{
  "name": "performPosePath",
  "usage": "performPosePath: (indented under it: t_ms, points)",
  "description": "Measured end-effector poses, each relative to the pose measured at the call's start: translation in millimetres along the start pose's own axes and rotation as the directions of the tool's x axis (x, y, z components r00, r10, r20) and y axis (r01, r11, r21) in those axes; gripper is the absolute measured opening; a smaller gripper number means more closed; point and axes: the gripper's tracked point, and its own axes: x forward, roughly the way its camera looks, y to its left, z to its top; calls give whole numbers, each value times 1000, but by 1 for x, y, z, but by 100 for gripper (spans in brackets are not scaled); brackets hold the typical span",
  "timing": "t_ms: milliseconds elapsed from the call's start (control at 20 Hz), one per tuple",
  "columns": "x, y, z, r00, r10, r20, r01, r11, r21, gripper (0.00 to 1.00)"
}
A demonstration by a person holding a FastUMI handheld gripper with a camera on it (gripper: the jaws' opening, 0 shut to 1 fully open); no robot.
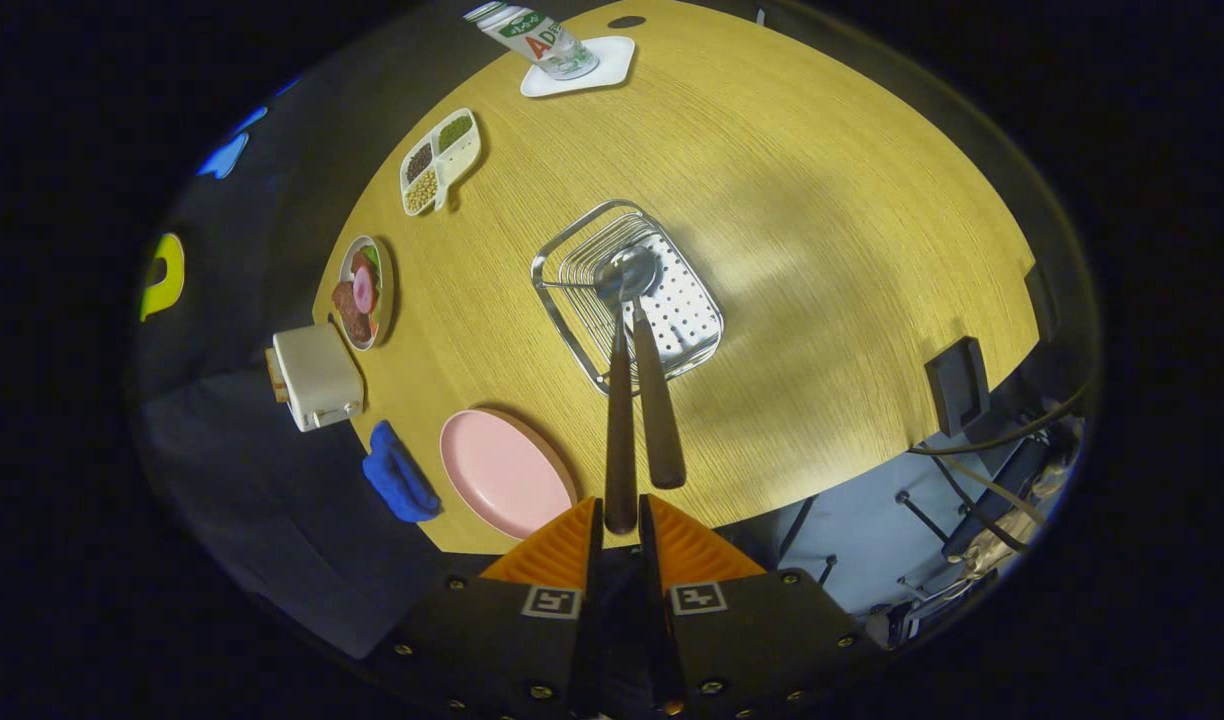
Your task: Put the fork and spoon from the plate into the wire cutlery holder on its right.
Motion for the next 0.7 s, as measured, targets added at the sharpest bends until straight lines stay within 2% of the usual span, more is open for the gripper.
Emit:
performPosePath:
  t_ms: [50, 100, 150, 450, 700]
  points:
    - [-2, 2, -1, 1000, 7, 3, -7, 1000, 4, 24]
    - [0, 3, 0, 1000, 12, 6, -12, 1000, 5, 34]
    - [-2, 3, -5, 1000, 16, 3, -16, 1000, 5, 35]
    - [-6, 7, -14, 999, 41, 3, -41, 999, 4, 35]
    - [-19, 5, -10, 997, 28, 66, -26, 999, -32, 36]
